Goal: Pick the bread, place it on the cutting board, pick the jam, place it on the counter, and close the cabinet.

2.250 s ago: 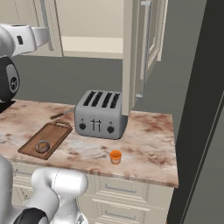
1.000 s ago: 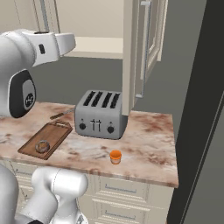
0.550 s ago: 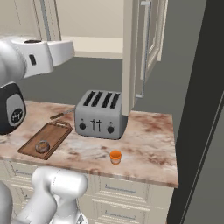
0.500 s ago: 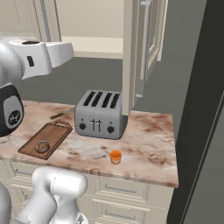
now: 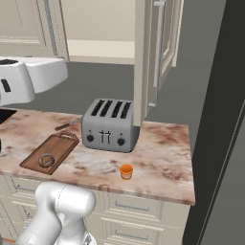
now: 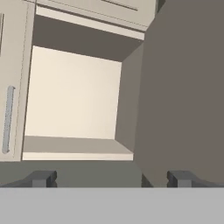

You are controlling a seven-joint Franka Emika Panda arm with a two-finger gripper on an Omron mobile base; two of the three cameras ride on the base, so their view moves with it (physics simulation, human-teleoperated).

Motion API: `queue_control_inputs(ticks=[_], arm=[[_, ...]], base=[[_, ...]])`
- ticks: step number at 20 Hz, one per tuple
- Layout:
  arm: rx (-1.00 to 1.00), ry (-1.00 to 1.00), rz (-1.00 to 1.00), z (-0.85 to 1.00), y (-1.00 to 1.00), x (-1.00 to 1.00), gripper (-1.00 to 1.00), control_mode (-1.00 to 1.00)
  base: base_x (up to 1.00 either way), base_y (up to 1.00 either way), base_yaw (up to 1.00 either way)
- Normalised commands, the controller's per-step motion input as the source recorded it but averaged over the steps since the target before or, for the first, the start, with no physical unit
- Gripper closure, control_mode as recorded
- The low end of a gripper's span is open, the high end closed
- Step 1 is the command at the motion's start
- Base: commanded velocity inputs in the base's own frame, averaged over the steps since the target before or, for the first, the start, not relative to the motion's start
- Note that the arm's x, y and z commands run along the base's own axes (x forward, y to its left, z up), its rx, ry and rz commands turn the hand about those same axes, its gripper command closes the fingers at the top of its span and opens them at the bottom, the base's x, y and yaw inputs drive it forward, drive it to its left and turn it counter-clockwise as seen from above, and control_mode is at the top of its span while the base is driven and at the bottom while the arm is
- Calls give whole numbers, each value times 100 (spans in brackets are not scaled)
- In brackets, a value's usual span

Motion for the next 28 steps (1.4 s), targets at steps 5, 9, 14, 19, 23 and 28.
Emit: queue_control_inputs(ticks=[5, 9, 14, 19, 23, 28], arm=[[0, 0, 0, 0, -19, -56, -100, -100], [0, 0, -1, 0, -5, -48, -100, -100], [0, 0, -2, 0, -7, -36, -100, -100], [0, 0, 0, 0, -16, -15, -100, -100], [0, 0, 0, 0, -20, -13, -100, -100], [0, 0, 0, 0, -21, -19, -100, -100]], base=[[0, 0, 0], [0, 0, 0], [0, 0, 0], [0, 0, 0], [0, 0, 0], [0, 0, 0]])
